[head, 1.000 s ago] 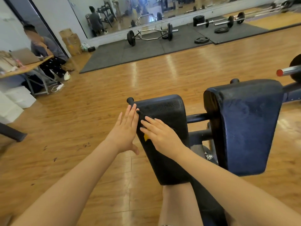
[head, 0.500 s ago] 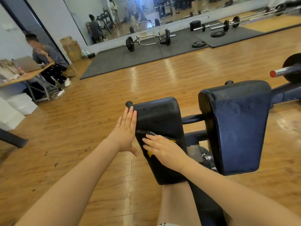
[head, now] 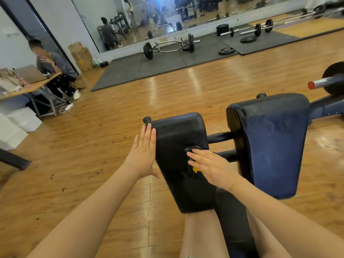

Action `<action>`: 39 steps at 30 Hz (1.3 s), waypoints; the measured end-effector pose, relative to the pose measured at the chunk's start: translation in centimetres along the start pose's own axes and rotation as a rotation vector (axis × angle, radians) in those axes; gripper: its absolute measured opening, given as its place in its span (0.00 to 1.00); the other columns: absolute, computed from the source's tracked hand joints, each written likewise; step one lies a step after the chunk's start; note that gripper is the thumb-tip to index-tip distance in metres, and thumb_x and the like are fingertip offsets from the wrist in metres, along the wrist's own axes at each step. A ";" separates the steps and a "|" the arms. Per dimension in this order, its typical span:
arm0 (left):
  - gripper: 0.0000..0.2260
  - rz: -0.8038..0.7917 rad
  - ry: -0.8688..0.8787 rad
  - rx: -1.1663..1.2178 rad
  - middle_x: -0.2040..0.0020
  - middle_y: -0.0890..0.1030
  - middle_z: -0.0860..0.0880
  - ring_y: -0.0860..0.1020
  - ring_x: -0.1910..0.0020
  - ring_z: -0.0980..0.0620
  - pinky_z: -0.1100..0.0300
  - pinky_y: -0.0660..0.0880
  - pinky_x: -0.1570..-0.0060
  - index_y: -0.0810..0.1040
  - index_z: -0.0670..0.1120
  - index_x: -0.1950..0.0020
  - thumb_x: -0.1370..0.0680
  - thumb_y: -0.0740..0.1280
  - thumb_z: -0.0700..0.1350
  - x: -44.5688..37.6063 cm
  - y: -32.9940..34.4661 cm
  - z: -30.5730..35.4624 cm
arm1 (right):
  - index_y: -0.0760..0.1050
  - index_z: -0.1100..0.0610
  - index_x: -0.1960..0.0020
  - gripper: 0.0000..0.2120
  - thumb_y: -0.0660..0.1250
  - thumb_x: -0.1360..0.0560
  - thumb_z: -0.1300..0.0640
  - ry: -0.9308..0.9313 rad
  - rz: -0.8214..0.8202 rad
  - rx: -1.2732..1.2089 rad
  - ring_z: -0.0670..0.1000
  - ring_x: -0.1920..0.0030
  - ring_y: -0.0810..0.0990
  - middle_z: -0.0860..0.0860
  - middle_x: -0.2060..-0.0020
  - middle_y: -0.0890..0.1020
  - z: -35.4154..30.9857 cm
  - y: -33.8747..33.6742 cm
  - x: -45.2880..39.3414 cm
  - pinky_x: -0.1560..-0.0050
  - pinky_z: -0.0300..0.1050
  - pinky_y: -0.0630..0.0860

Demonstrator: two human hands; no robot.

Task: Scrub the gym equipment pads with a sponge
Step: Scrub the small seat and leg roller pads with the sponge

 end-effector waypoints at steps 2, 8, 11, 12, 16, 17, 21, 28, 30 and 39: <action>0.63 0.048 -0.034 -0.073 0.27 0.28 0.37 0.31 0.27 0.39 0.46 0.41 0.25 0.23 0.37 0.33 0.35 0.72 0.66 0.1 -0.2 0.2 | 0.79 0.56 0.42 0.27 0.78 0.40 0.64 0.056 0.022 0.008 0.53 0.37 0.76 0.53 0.40 0.78 0.5 -0.4 1.0 0.36 0.51 0.64; 0.57 0.163 0.010 -0.228 0.28 0.29 0.36 0.31 0.27 0.39 0.44 0.36 0.28 0.26 0.35 0.32 0.30 0.65 0.68 0.2 -0.6 0.4 | 0.77 0.59 0.41 0.24 0.76 0.37 0.65 0.168 0.149 -0.006 0.56 0.35 0.73 0.56 0.38 0.76 2.0 -2.4 0.7 0.35 0.54 0.63; 0.58 0.143 0.071 -0.303 0.33 0.24 0.36 0.26 0.32 0.37 0.38 0.34 0.31 0.25 0.34 0.33 0.31 0.63 0.70 -0.3 -0.1 1.2 | 0.76 0.58 0.39 0.25 0.75 0.35 0.60 0.145 0.129 0.003 0.56 0.34 0.71 0.56 0.36 0.75 0.6 -1.1 -0.9 0.34 0.56 0.61; 0.58 0.128 0.077 -0.309 0.34 0.23 0.36 0.25 0.33 0.37 0.36 0.34 0.32 0.25 0.34 0.33 0.31 0.63 0.71 -0.5 0.0 1.3 | 0.75 0.58 0.38 0.25 0.75 0.34 0.59 0.156 0.112 0.009 0.55 0.34 0.71 0.56 0.36 0.75 0.0 -0.3 -1.0 0.34 0.56 0.60; 0.58 0.070 0.094 -0.287 0.37 0.20 0.36 0.21 0.36 0.38 0.34 0.34 0.32 0.22 0.35 0.36 0.31 0.58 0.74 -0.8 0.2 1.2 | 0.75 0.56 0.37 0.29 0.76 0.38 0.61 0.140 0.019 0.003 0.52 0.34 0.72 0.52 0.36 0.76 -1.9 2.4 1.8 0.34 0.54 0.61; 0.58 0.065 0.092 -0.271 0.36 0.21 0.37 0.22 0.36 0.38 0.34 0.35 0.32 0.22 0.36 0.36 0.31 0.58 0.74 -0.8 0.2 1.2 | 0.75 0.55 0.38 0.30 0.78 0.39 0.61 0.115 -0.021 0.006 0.51 0.35 0.72 0.51 0.37 0.77 -2.5 3.0 3.0 0.34 0.52 0.61; 0.57 0.084 0.068 -0.274 0.34 0.23 0.37 0.23 0.34 0.38 0.37 0.35 0.30 0.23 0.36 0.34 0.31 0.59 0.74 -0.7 0.1 1.5 | 0.78 0.54 0.41 0.31 0.80 0.43 0.61 0.139 -0.095 -0.029 0.50 0.38 0.76 0.50 0.40 0.79 -3.5 3.7 5.0 0.36 0.52 0.63; 0.56 0.106 0.040 -0.272 0.34 0.23 0.36 0.25 0.33 0.37 0.40 0.33 0.31 0.17 0.35 0.39 0.26 0.59 0.69 -0.4 -0.1 1.6 | 0.76 0.55 0.39 0.30 0.78 0.39 0.60 -0.083 -0.155 -0.113 0.52 0.33 0.71 0.51 0.36 0.76 -7.7 3.5 0.6 0.32 0.49 0.60; 0.54 0.120 0.036 -0.275 0.35 0.22 0.35 0.25 0.33 0.37 0.40 0.33 0.31 0.14 0.35 0.42 0.23 0.58 0.66 -0.4 -0.1 1.5 | 0.74 0.55 0.36 0.29 0.76 0.37 0.61 -0.140 -0.215 -0.072 0.52 0.31 0.68 0.51 0.34 0.73 -7.8 3.6 -0.6 0.31 0.50 0.53; 0.56 0.033 0.025 -0.259 0.34 0.23 0.37 0.24 0.34 0.38 0.41 0.35 0.28 0.23 0.37 0.34 0.29 0.61 0.71 -0.6 0.2 1.7 | 0.78 0.53 0.41 0.32 0.80 0.44 0.65 0.070 -0.168 -0.068 0.51 0.37 0.75 0.50 0.39 0.78 -1.6 2.5 4.1 0.36 0.50 0.64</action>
Point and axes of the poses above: each hand's wrist, its own x-axis away from the middle knuckle, its own y-axis out of the palm, z = x × y, the point moved 6 cm from there along -x, towards the middle knuckle
